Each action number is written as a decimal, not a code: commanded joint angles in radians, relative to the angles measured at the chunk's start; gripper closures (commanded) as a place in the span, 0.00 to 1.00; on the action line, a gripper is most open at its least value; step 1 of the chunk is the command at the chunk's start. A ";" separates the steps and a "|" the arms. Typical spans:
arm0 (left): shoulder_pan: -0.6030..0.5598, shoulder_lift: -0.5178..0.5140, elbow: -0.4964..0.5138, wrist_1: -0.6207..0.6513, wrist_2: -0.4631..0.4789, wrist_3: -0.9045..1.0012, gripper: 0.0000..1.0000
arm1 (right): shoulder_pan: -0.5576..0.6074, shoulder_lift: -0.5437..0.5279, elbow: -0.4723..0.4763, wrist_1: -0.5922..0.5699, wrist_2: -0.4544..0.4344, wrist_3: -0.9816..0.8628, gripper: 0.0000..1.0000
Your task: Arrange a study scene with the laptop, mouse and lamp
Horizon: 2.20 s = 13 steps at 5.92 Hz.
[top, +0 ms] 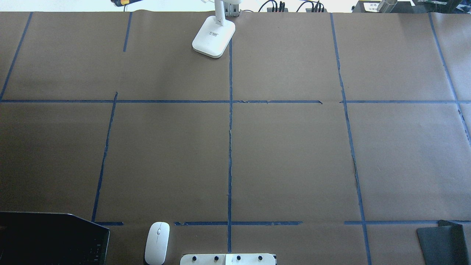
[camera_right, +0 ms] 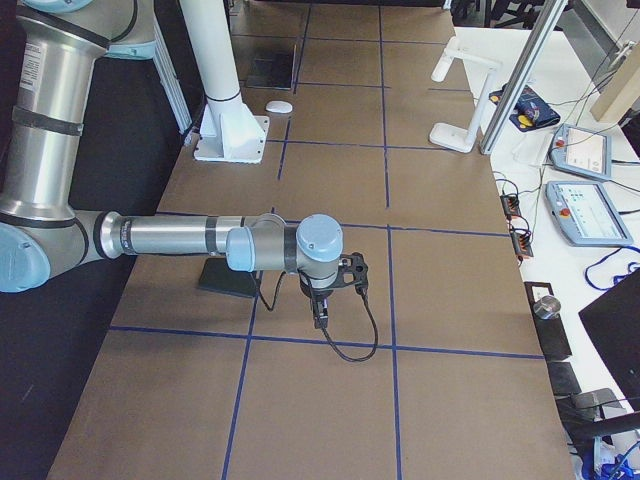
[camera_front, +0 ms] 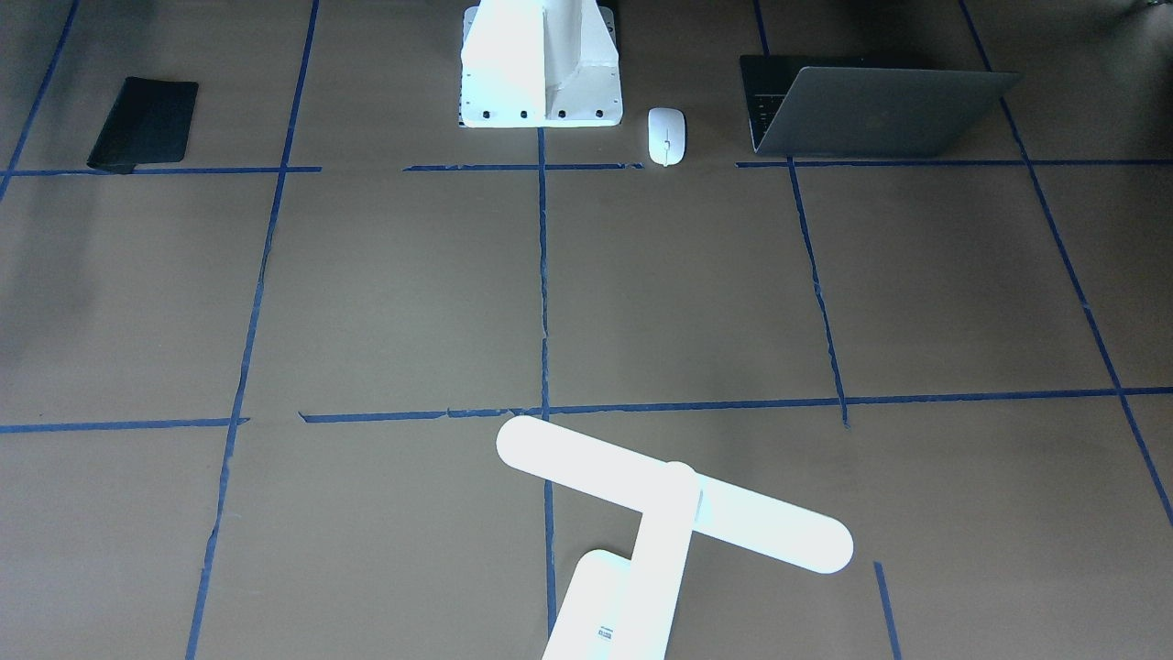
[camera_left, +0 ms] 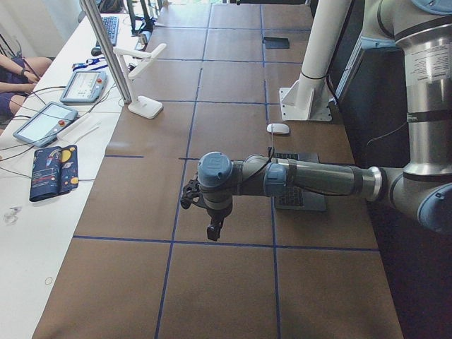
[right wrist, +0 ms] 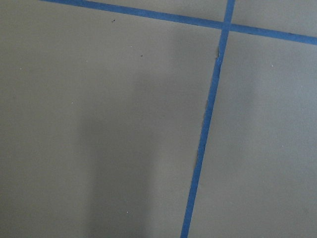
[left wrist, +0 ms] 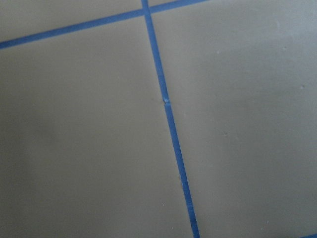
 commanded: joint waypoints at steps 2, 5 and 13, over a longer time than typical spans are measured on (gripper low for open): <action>0.035 -0.014 -0.001 -0.146 -0.097 0.012 0.00 | 0.000 0.000 0.000 0.000 0.000 0.001 0.00; 0.252 -0.087 -0.102 -0.421 -0.251 -0.170 0.00 | 0.001 0.000 0.000 0.000 0.000 0.000 0.00; 0.630 0.202 -0.380 -0.431 -0.225 0.206 0.00 | -0.002 0.002 -0.007 0.000 0.000 0.000 0.00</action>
